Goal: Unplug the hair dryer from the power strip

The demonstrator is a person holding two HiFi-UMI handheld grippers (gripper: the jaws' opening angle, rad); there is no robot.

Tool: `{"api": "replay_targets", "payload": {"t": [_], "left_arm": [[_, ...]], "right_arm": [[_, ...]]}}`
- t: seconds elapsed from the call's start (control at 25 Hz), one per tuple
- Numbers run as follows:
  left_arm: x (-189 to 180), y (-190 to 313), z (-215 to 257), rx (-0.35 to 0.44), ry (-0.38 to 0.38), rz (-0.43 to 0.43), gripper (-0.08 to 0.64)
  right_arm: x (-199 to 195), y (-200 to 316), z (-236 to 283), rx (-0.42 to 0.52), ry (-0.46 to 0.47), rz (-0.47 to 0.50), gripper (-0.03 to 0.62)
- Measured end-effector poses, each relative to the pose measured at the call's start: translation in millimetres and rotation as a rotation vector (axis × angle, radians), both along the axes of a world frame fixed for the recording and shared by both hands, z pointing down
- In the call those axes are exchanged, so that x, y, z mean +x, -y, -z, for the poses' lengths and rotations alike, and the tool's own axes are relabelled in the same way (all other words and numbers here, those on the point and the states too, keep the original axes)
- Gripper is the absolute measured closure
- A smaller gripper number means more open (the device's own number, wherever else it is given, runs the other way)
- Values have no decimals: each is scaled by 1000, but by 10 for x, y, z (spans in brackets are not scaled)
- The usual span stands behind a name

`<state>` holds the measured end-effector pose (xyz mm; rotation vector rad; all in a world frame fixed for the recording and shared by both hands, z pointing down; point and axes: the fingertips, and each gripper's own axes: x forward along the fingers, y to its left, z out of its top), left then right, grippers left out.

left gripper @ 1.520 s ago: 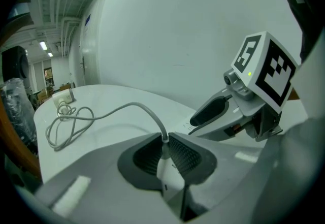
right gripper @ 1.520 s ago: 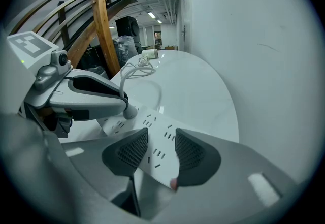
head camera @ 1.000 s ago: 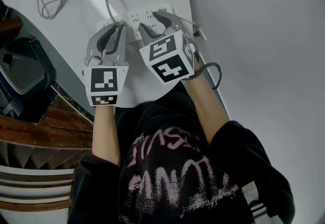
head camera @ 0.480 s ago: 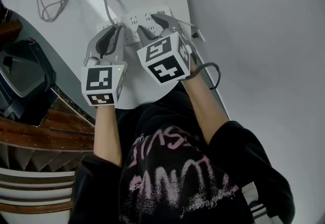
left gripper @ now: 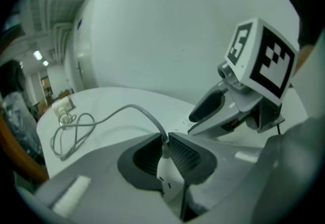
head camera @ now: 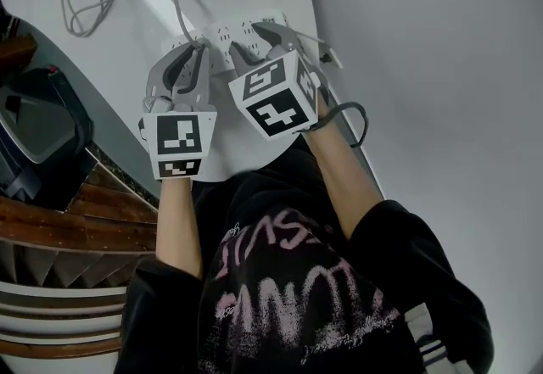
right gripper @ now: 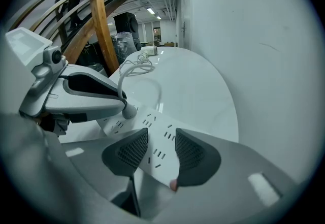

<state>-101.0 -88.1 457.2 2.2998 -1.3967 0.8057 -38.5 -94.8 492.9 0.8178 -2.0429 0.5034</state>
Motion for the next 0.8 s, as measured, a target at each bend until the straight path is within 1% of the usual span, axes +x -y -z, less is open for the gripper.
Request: {"api": "replay_targets", "payload": {"t": [0.04, 0.08, 0.2, 0.24, 0.28, 0.36, 0.4, 0.44, 0.52, 0.56, 0.6, 0.76, 0.8], "left_arm": [[12, -3, 2, 2, 15, -16, 508], [15, -3, 1, -3, 4, -14, 508], [-33, 5, -9, -36, -101, 69, 509], [-46, 9, -7, -38, -106, 79, 509], [-43, 8, -3, -33, -82, 62, 509], [-2, -8, 3, -12, 2, -8, 509], [13, -16, 3, -8, 20, -28, 509], [16, -19, -1, -9, 14, -26, 509], [-10, -12, -6, -27, -55, 25, 509], [-24, -4, -5, -31, -77, 47, 509], [-28, -2, -3, -30, -68, 47, 509], [19, -25, 7, 2, 94, -60, 509], [29, -30, 3, 4, 111, -74, 508]], "right_arm": [[2, 2, 2, -1, 1, 0, 414], [5, 2, 3, -1, 0, 0, 414], [0, -6, 1, 3, -10, 0, 414], [-7, -5, 1, 2, -11, 1, 414], [-10, -4, 2, 1, -11, 2, 414], [-4, -2, 2, -3, -11, 4, 414], [1, -4, 1, -3, -13, 4, 414], [4, -8, -1, -4, -16, 4, 414], [1, -13, -5, -6, -20, 3, 414], [-2, -11, -6, -7, -21, 4, 414], [-5, -10, -5, -8, -22, 5, 414], [-8, -3, 3, -17, -26, 7, 414], [-8, -1, 2, -19, -29, 10, 414]]}}
